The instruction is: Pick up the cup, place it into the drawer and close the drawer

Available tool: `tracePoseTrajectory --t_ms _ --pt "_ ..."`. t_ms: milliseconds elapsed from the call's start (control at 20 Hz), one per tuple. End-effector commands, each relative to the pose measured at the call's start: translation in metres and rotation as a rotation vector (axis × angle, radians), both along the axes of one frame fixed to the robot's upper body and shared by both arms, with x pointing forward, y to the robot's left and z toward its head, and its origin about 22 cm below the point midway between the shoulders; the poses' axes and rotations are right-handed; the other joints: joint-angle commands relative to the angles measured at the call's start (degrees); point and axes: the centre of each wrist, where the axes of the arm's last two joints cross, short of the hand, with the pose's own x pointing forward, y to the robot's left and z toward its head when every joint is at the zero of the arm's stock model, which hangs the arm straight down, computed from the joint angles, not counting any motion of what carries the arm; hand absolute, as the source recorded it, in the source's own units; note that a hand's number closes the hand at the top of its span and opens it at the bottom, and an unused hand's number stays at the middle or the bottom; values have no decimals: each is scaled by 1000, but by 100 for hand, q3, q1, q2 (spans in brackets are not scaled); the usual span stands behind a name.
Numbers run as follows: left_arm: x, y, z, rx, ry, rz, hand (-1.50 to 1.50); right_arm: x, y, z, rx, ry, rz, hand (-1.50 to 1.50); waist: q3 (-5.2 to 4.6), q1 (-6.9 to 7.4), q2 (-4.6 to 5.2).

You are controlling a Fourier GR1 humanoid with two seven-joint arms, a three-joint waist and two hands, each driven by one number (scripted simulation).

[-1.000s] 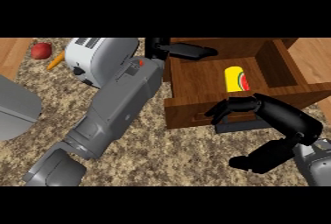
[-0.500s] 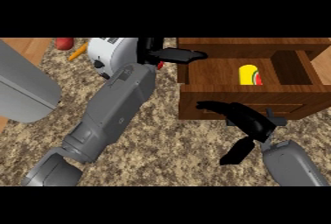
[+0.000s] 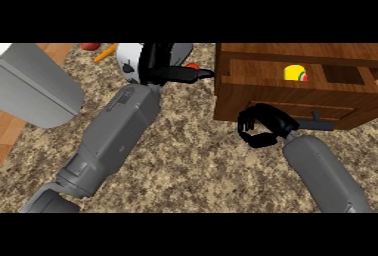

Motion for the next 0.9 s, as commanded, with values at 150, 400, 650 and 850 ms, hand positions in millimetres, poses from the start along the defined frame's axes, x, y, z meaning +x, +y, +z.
tracePoseTrajectory --t_ms 150,400,650,850 --pt "-10 21 -12 -14 1 -19 -150 40 -32 14 108 -130 -131 150 23 240 28" --pt "-10 53 -14 -19 3 -33 -150 69 -56 60 161 -208 -217 150 26 453 118" --pt "-12 58 -16 7 12 -61 -150 79 -73 90 199 -230 -293 150 26 601 182" --pt "-16 60 -22 -11 15 -72 -150 81 -79 102 237 -235 -297 150 20 686 209"
